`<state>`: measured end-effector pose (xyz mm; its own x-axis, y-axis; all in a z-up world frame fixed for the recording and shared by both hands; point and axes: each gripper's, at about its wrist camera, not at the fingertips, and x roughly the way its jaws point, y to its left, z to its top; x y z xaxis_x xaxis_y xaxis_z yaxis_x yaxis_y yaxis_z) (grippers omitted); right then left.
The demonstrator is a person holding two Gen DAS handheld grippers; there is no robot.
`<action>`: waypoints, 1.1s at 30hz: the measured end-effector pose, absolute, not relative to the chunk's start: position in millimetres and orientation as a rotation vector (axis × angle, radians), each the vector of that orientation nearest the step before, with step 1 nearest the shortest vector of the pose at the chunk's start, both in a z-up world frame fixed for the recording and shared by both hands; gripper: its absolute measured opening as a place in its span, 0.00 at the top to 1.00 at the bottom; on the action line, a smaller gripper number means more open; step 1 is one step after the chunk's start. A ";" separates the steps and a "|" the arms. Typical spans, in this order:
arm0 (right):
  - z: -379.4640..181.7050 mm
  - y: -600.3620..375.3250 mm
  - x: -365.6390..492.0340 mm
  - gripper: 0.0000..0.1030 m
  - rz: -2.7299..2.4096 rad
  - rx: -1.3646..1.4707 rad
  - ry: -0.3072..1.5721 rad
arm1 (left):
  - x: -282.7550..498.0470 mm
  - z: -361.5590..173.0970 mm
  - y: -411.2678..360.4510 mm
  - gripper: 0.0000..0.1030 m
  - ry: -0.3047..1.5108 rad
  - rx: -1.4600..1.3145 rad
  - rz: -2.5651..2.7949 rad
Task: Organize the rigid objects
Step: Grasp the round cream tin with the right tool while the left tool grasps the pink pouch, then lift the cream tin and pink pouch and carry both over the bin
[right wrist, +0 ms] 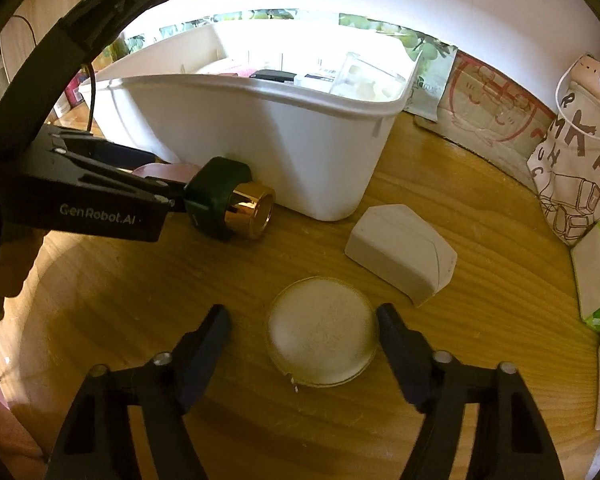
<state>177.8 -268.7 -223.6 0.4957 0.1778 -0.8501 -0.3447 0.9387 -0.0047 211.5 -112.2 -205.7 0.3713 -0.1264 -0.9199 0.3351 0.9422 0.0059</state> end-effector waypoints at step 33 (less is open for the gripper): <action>-213.7 -224.1 148.2 0.46 0.477 -0.327 1.002 | 130.6 -199.2 -74.8 0.36 1.169 0.117 -0.202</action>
<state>148.2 -224.1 -213.7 0.4497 0.2312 -0.8627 -0.5243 0.8503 -0.0455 130.6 -74.8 -199.2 0.3762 -0.0965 -0.9215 0.2179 0.9759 -0.0133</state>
